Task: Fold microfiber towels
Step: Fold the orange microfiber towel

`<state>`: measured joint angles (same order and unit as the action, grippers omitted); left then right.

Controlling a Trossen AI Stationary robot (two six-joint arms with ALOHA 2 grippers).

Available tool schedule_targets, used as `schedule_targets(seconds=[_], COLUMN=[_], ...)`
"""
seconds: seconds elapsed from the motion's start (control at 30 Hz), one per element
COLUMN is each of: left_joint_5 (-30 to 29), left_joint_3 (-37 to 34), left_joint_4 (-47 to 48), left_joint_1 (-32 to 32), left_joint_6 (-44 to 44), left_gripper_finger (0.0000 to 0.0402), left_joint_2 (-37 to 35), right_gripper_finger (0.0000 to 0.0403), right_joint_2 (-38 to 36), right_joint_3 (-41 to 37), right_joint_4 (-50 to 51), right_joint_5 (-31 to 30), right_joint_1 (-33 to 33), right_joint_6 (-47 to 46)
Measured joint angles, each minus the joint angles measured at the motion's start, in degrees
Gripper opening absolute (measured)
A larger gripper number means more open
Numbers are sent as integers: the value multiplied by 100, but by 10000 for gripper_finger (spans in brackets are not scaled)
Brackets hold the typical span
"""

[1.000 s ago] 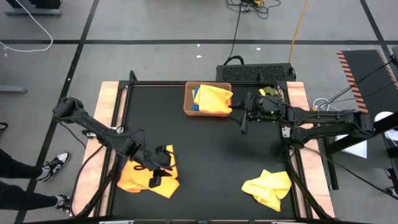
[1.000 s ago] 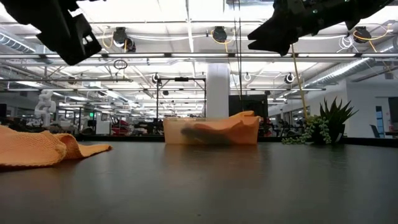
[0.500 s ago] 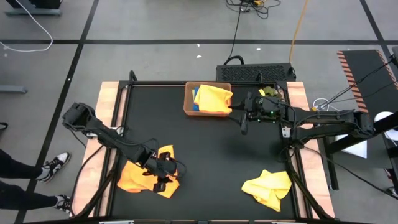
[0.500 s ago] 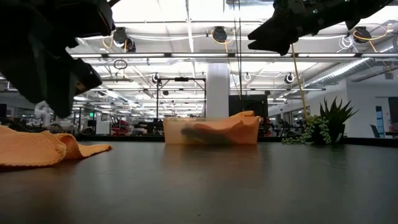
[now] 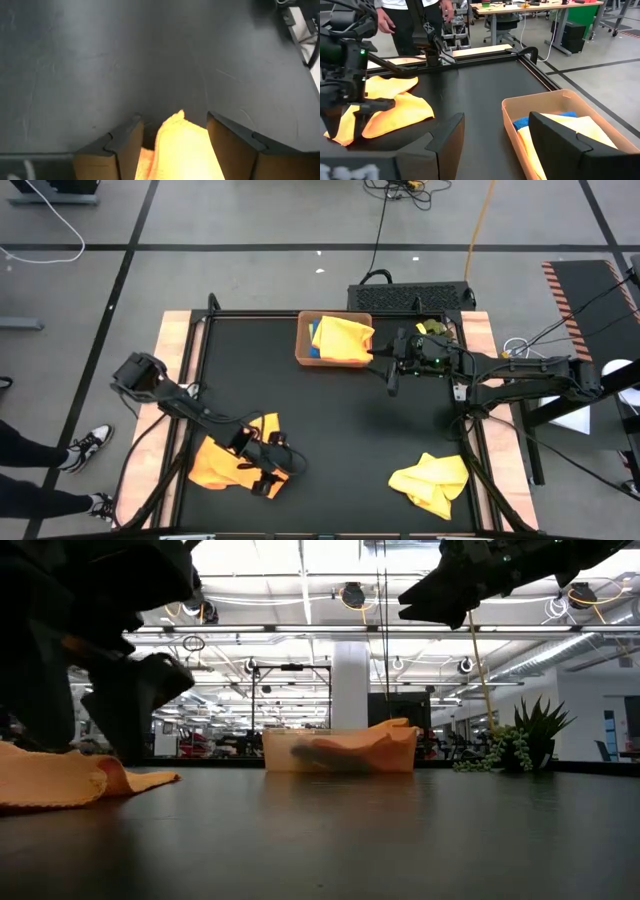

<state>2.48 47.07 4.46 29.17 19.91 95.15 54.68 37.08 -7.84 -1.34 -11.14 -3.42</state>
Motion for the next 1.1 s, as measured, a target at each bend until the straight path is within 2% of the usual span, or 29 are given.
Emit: schedule_targets(seconds=[0.23,0.43,0.73,1.1], left_joint_5=[0,-2,-163,-179], left_joint_3=[330,328,328,341], left_joint_4=[163,639,682,535], left_joint_1=[0,0,15,6], left_joint_6=[-594,-611,-743,-941], left_gripper_finger=[174,146,145,145], left_joint_2=[230,234,249,713], right_gripper_finger=[212,212,212,212], right_joint_2=[0,0,0,0], right_joint_3=[0,0,0,0], right_joint_4=[-2,-4,-2,-1], right_joint_5=[-2,-2,-4,-7], right_joint_1=[0,0,0,-1], right_joint_6=[1,0,0,0])
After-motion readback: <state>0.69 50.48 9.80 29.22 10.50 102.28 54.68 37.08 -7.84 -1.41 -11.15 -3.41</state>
